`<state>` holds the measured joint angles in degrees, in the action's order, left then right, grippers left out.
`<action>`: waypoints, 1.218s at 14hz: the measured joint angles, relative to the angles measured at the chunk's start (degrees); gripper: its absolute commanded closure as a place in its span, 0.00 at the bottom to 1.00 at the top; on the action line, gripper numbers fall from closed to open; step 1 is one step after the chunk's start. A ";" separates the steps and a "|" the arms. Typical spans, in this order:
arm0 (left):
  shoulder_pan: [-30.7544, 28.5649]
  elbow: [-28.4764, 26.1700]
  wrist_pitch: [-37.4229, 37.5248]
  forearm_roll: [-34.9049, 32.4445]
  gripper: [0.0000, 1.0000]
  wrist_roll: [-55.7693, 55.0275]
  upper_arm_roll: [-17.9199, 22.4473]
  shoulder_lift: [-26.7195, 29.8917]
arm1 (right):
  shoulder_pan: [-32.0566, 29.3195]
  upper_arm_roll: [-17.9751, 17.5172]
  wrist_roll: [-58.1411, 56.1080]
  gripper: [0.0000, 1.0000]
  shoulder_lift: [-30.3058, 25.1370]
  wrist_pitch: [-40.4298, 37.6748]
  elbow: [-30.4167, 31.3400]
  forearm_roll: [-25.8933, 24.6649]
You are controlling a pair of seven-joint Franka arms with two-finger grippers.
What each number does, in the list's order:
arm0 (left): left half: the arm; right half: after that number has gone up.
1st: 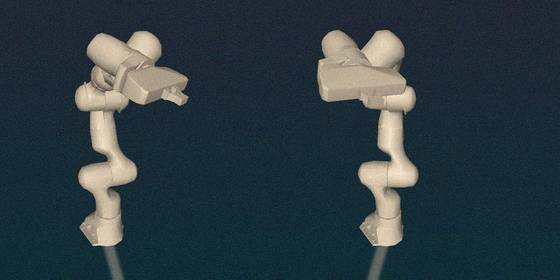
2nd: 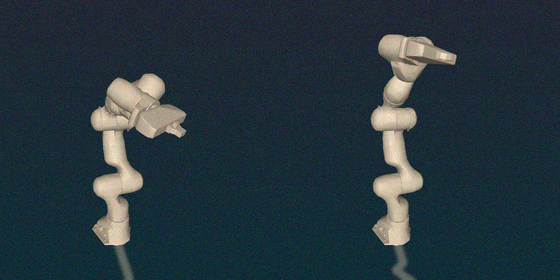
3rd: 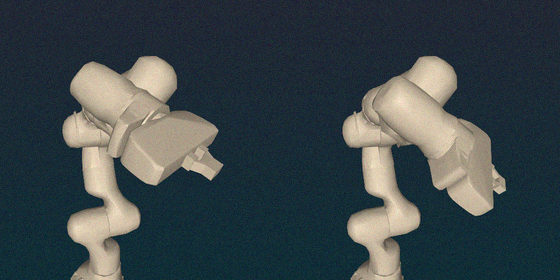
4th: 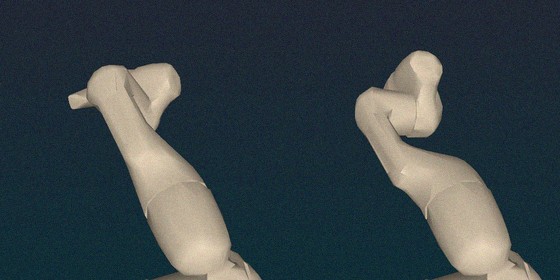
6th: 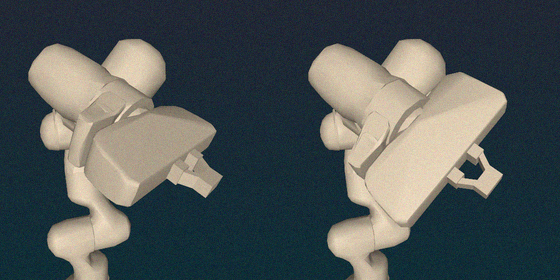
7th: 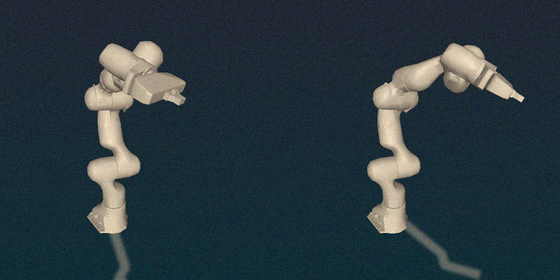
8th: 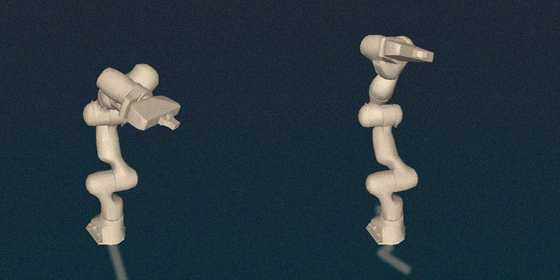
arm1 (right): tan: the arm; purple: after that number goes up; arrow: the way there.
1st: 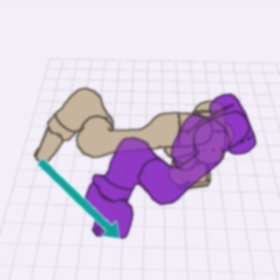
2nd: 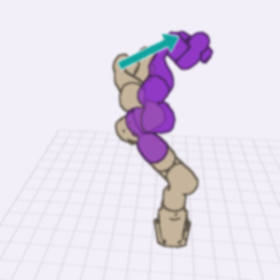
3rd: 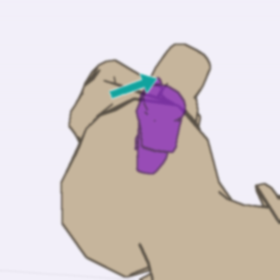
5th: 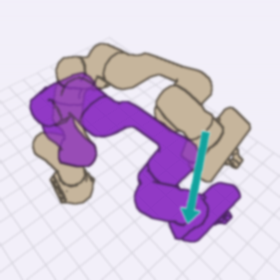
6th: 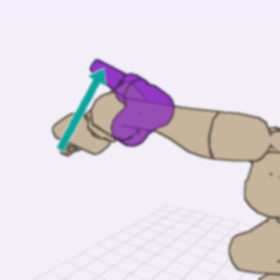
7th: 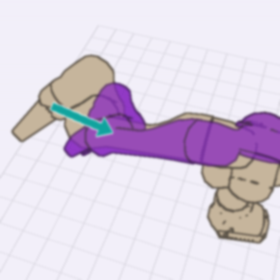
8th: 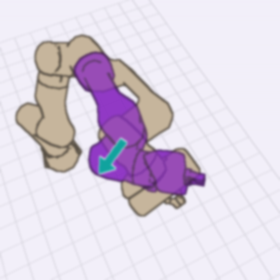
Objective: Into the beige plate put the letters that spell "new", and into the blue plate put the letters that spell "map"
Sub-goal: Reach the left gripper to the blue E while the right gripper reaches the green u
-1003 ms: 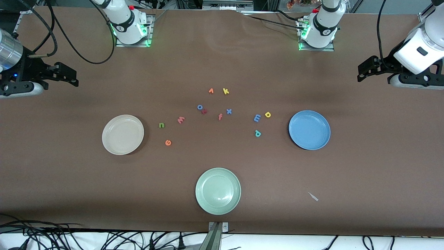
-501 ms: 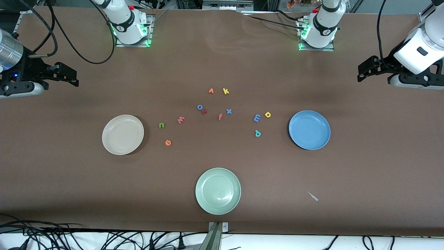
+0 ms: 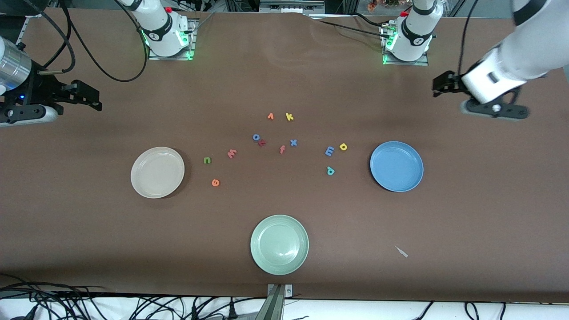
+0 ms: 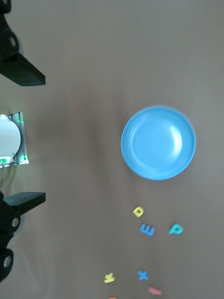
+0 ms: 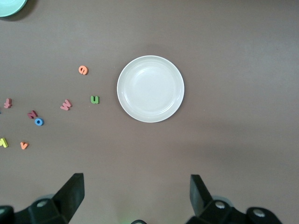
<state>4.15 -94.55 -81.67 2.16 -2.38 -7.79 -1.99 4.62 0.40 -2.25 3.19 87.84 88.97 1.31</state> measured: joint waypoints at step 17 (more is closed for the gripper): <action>21.51 -2.96 -32.73 0.04 0.00 -15.99 -1.27 -28.74 | 0.95 -11.80 16.44 0.00 0.27 22.20 15.50 2.82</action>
<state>25.67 -97.51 -114.41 2.20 -18.37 -9.06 -30.74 5.57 -11.40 14.19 3.46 110.05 104.47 4.13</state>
